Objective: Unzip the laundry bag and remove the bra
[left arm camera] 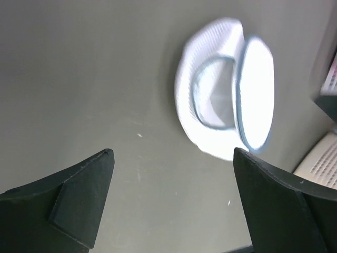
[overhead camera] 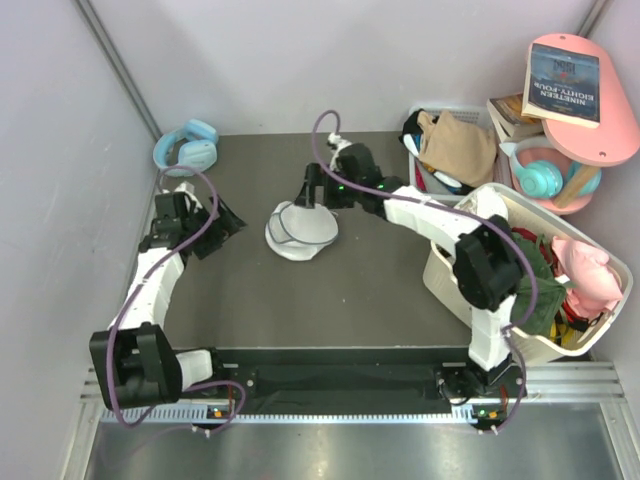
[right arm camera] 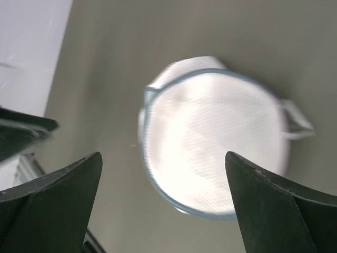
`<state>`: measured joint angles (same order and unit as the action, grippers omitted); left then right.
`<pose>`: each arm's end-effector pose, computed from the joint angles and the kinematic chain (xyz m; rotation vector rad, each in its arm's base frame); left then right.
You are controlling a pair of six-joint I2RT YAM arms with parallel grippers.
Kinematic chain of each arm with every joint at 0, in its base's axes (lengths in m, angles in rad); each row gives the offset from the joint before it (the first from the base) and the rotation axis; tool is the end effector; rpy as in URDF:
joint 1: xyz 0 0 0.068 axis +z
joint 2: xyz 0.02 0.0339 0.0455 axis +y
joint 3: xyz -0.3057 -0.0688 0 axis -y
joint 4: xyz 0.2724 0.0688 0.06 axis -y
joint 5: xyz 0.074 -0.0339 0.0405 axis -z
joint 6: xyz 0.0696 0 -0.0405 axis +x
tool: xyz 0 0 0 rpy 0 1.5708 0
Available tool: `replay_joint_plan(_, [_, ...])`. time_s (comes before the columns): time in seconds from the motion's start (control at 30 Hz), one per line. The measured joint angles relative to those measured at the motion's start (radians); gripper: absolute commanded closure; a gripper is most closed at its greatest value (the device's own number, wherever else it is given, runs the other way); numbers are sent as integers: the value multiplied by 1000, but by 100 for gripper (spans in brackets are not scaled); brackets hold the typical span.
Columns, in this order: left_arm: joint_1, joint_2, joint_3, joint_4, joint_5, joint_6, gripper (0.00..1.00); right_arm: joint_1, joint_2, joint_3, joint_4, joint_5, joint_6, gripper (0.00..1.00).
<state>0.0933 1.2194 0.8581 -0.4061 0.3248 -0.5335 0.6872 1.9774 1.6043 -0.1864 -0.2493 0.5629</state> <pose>0.2923 0.0050 0.2632 -0.5712 2.2952 -0.5961 0.4037 0.3535 0.2758 -0.2988 2.2606 0.9681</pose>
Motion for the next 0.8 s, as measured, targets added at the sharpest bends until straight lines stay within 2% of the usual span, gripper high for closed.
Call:
replay_joint_plan(0.27, [150, -1, 105, -47, 30, -29, 1, -123, -299, -271, -26, 174, -85, 0])
replay_joint_plan(0.53, [158, -17, 188, -89, 24, 10, 1, -185, -663, -488, -63, 319, -127, 0])
replay_joint_plan(0.63, [158, -18, 198, -94, 17, 23, 1, -196, -721, -513, -68, 356, -138, 0])
replay_joint_plan(0.8, [158, -18, 201, -97, 18, 34, 1, -199, -726, -525, -79, 373, -151, 0])
